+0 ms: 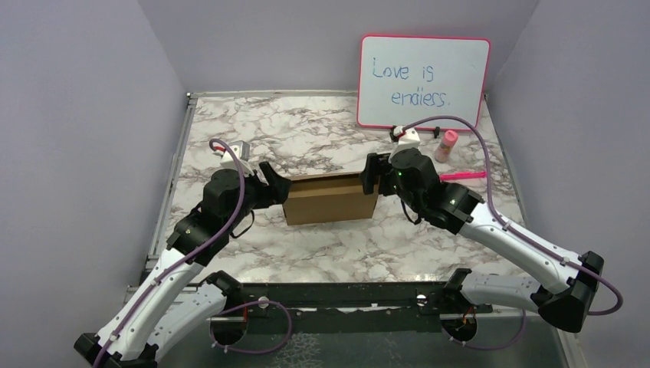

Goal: Fold the paper box

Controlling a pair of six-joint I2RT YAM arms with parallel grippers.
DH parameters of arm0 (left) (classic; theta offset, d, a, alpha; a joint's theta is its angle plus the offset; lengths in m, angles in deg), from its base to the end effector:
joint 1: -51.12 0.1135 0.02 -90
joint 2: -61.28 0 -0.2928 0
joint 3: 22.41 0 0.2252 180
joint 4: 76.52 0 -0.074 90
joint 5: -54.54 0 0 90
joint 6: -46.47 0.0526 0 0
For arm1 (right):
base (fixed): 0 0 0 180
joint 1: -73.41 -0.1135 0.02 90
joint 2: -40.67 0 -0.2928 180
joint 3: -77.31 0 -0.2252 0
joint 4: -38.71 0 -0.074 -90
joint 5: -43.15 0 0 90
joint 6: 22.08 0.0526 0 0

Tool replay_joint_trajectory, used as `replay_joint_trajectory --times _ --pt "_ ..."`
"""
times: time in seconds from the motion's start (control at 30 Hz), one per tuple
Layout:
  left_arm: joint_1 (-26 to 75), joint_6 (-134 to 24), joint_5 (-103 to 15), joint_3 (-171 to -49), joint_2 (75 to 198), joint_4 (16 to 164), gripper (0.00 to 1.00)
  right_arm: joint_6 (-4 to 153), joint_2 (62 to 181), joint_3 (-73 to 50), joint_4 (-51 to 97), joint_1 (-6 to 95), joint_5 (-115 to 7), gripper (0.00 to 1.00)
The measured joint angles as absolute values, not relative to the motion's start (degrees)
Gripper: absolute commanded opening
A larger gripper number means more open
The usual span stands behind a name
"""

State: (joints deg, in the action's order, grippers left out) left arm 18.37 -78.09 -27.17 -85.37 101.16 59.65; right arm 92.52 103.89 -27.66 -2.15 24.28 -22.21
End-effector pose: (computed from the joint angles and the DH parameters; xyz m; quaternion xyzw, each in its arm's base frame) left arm 0.1053 -0.0587 0.3449 -0.0540 0.8200 -0.2646 0.5047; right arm 0.1573 0.1482 0.3618 -0.0731 0.8458 0.1501 0.5067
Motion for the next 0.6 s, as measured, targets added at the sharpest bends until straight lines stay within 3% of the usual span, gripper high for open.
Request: replay_joint_trajectory --times 0.37,0.6 --pt "18.48 -82.22 -23.69 -85.26 102.25 63.96 0.82 97.63 103.89 -26.22 -2.58 25.92 -19.61 0.79" --pt "20.84 -83.84 -23.78 -84.04 105.47 67.89 0.77 101.22 104.15 -26.26 -2.5 28.77 -19.69 0.75"
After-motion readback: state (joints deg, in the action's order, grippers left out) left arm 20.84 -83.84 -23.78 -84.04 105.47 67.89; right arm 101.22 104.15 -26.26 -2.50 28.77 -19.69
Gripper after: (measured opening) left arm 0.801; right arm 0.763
